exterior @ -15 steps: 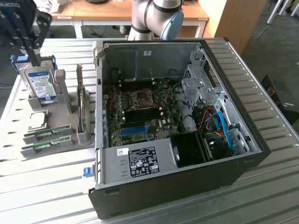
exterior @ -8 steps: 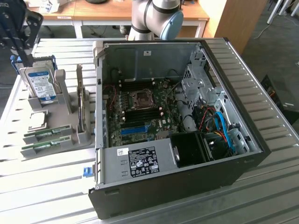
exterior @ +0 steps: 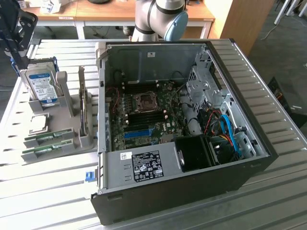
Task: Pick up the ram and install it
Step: 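Reach for the ram, then pick up the ram and move it above insertion slot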
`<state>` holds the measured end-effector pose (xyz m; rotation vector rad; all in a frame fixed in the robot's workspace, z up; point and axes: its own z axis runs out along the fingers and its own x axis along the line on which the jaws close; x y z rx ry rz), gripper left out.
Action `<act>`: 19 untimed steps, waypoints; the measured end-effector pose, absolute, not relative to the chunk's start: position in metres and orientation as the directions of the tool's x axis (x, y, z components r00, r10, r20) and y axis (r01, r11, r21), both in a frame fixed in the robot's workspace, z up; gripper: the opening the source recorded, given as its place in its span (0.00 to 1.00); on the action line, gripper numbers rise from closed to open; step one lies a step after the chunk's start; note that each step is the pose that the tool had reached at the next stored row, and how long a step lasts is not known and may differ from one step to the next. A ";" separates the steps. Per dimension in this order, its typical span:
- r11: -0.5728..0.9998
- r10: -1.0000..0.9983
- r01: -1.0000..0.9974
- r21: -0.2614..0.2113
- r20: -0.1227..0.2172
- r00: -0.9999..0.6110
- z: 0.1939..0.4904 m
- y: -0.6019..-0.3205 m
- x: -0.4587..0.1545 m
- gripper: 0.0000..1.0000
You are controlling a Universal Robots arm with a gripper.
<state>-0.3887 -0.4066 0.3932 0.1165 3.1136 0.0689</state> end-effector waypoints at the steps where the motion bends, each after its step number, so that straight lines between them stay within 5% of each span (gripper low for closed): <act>1: 0.996 0.075 0.074 0.045 -0.023 -0.997 0.393 -0.407 -0.389 0.11; 19: 0.996 0.075 0.074 0.045 -0.023 -0.997 0.393 -0.407 -0.392 0.11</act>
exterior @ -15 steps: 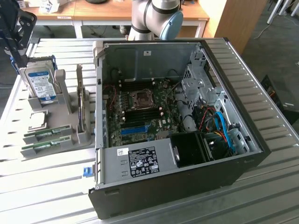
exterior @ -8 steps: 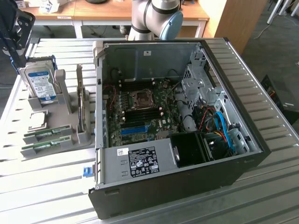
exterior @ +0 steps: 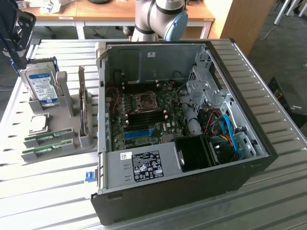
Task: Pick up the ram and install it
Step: 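Pick up the ram and move it above insertion slot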
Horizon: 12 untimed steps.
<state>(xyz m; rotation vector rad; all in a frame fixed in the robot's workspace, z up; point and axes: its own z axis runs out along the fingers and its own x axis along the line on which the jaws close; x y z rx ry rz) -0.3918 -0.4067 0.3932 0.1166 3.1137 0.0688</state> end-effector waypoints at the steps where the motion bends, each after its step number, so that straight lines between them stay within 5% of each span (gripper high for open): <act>1: 0.996 0.075 0.074 0.045 -0.023 -0.997 0.393 -0.407 -0.392 0.11; 12: 0.999 0.003 0.002 0.045 -0.023 -1.000 0.393 -0.407 -0.392 0.11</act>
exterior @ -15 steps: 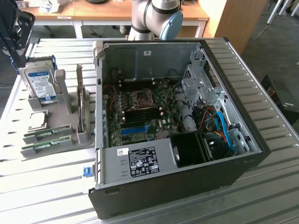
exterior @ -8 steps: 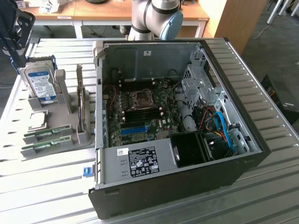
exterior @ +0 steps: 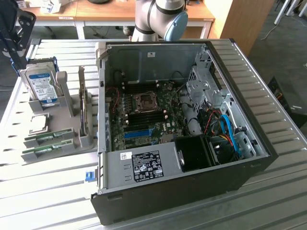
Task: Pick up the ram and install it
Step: 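Pick up the ram and move it above insertion slot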
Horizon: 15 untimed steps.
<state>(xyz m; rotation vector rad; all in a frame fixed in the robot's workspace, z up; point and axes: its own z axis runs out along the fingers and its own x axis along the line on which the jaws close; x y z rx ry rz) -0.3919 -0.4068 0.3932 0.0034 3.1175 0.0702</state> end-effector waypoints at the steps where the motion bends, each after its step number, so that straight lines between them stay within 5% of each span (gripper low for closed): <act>1: 0.999 -0.012 -0.013 0.045 -0.023 -1.000 0.393 -0.407 -0.392 0.11; 15: 0.982 -0.183 -0.184 0.045 -0.023 -0.983 0.393 -0.407 -0.392 0.11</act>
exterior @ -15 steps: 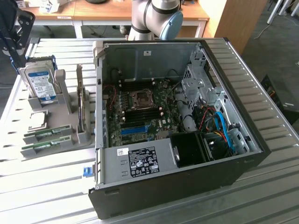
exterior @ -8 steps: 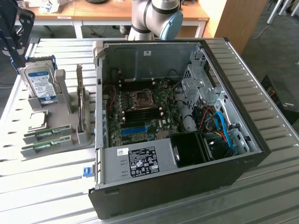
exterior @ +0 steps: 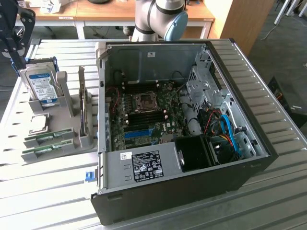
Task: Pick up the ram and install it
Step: 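Pick up the ram and move it above insertion slot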
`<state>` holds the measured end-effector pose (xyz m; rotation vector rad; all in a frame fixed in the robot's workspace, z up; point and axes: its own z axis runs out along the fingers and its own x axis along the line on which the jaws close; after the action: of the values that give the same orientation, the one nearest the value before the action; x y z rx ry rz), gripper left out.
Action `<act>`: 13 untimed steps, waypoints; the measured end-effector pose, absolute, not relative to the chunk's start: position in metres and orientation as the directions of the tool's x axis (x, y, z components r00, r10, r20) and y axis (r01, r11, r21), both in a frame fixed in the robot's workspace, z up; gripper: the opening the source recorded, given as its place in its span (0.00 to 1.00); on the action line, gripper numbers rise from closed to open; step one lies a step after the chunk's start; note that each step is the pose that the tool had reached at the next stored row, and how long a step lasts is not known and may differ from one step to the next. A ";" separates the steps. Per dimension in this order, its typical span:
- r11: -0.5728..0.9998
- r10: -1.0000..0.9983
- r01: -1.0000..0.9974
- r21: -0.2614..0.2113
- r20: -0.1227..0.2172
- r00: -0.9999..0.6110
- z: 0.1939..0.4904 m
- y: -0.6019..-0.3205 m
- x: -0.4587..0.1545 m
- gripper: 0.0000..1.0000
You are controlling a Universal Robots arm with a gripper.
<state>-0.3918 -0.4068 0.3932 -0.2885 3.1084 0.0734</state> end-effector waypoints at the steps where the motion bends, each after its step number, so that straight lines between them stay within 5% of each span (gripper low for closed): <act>1: 0.979 -0.197 -0.198 0.045 -0.023 -0.980 0.393 -0.407 -0.392 0.11; 13: 0.927 -0.371 -0.371 0.045 -0.023 -0.929 0.393 -0.407 -0.392 0.11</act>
<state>-0.3918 -0.4068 0.3932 -0.5909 3.0699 0.0761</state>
